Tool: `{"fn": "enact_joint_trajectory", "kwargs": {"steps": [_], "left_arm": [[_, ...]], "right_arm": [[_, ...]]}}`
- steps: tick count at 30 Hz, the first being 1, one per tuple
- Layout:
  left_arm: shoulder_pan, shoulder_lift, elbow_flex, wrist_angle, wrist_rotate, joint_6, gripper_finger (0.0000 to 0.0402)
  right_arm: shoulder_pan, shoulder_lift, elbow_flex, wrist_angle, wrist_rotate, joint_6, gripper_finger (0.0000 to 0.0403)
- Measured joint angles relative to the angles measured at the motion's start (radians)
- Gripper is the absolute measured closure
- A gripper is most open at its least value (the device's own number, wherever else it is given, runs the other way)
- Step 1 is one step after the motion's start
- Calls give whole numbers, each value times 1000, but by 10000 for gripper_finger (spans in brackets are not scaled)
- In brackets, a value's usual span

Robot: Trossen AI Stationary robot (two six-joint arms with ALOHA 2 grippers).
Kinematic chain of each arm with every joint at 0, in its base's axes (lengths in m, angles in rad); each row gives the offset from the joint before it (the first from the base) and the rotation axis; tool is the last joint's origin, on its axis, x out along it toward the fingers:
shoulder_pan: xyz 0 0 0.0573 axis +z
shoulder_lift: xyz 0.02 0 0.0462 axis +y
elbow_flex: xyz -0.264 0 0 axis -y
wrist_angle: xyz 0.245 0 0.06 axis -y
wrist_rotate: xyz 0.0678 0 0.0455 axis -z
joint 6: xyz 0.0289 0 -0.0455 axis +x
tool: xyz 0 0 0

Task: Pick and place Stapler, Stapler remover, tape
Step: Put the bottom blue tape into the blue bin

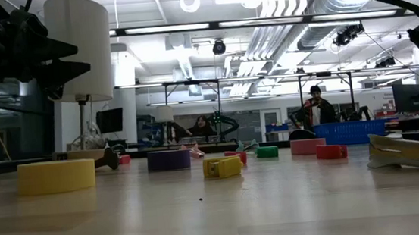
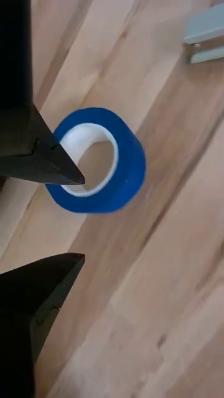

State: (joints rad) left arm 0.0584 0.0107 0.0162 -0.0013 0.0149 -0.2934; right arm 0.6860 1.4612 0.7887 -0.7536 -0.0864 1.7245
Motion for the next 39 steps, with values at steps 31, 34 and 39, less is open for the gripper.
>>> {"fn": "enact_joint_trajectory", "kwargs": {"steps": [31,34,39], "left_arm": [[0,0,0,0,0,0,188],[0,0,0,0,0,0,188],[0,0,0,0,0,0,188]], "right_arm": [[13,127,-1,90,-23,-50,324],[3,127,-1,88,-36,-72,357],[-14,99,-1,77,-30,-94,371]]}}
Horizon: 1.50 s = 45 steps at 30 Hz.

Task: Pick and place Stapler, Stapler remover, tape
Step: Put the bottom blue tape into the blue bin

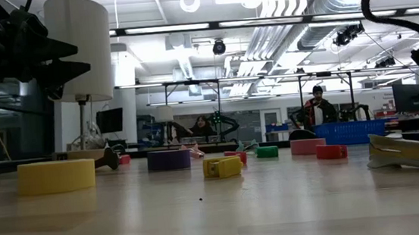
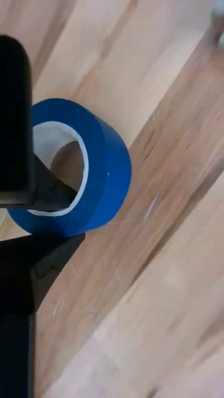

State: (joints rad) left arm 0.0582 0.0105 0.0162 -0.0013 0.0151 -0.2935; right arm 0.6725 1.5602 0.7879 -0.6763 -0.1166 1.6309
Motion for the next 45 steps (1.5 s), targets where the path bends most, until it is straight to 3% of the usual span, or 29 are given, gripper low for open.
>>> {"fn": "enact_joint_trajectory", "kwargs": {"steps": [12,21,37,45], "left_arm": [[0,0,0,0,0,0,188],[0,0,0,0,0,0,188],[0,0,0,0,0,0,188],[0,0,0,0,0,0,188]], "right_arm": [[-104,-196,0,-191,60,-68,370],[-277,-373,0,-336,148,-211,368],[-840,-515,0,-361,157,-836,370],[-1071,-515,0,-287,178,-983,363]]}}
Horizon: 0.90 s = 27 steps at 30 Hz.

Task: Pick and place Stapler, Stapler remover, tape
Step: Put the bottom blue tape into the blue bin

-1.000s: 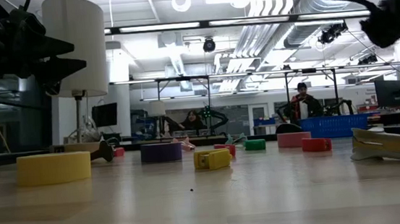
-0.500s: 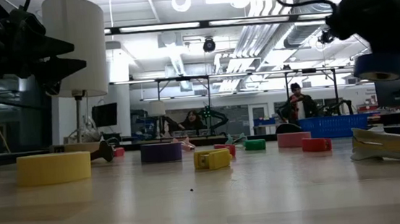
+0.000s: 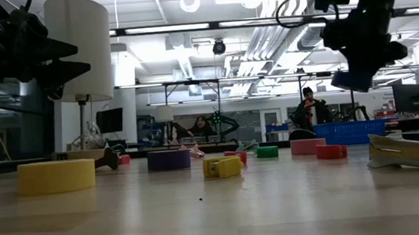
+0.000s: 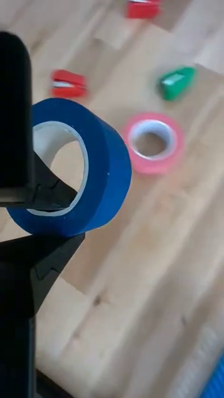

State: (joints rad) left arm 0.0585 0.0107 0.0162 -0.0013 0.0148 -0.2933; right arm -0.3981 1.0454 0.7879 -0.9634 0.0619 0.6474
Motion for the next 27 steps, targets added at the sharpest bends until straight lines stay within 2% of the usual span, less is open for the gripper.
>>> {"fn": "enact_joint_trajectory", "kwargs": {"steps": [5,11,14,19,27], "left_arm": [[0,0,0,0,0,0,188],[0,0,0,0,0,0,188],[0,0,0,0,0,0,188],[0,0,0,0,0,0,188],[0,0,0,0,0,0,188]], "right_arm": [[-128,9,0,69,36,-9,370],[-255,51,20,136,71,86,362],[-309,89,64,143,126,111,365],[-379,186,160,113,224,113,369],[-437,418,399,-71,413,73,369]]}}
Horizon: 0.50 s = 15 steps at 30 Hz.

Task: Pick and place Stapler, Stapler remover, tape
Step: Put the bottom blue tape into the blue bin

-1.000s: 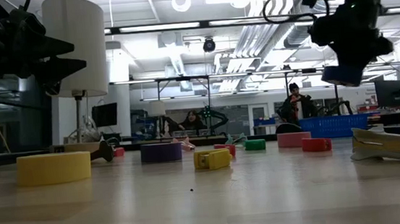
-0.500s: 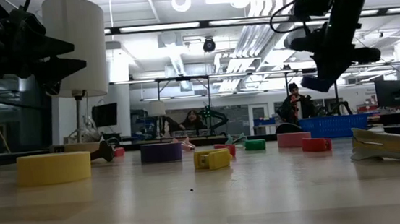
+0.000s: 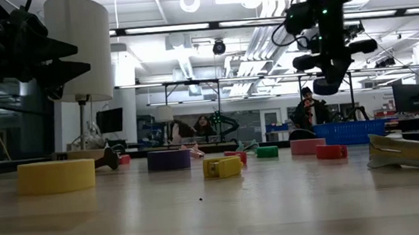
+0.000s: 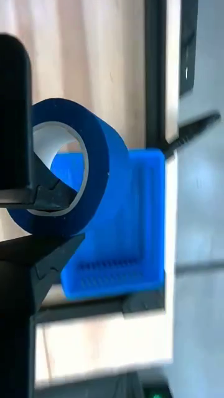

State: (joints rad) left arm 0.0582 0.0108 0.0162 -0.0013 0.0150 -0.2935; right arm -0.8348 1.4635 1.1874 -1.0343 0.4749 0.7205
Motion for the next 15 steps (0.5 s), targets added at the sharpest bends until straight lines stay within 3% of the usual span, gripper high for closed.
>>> {"fn": "enact_joint_trajectory", "kwargs": {"steps": [8,15], "left_arm": [[0,0,0,0,0,0,188],[0,0,0,0,0,0,188]], "right_arm": [[-33,256,210,-280,147,6,370],[-36,411,297,-356,168,-42,370]]}}
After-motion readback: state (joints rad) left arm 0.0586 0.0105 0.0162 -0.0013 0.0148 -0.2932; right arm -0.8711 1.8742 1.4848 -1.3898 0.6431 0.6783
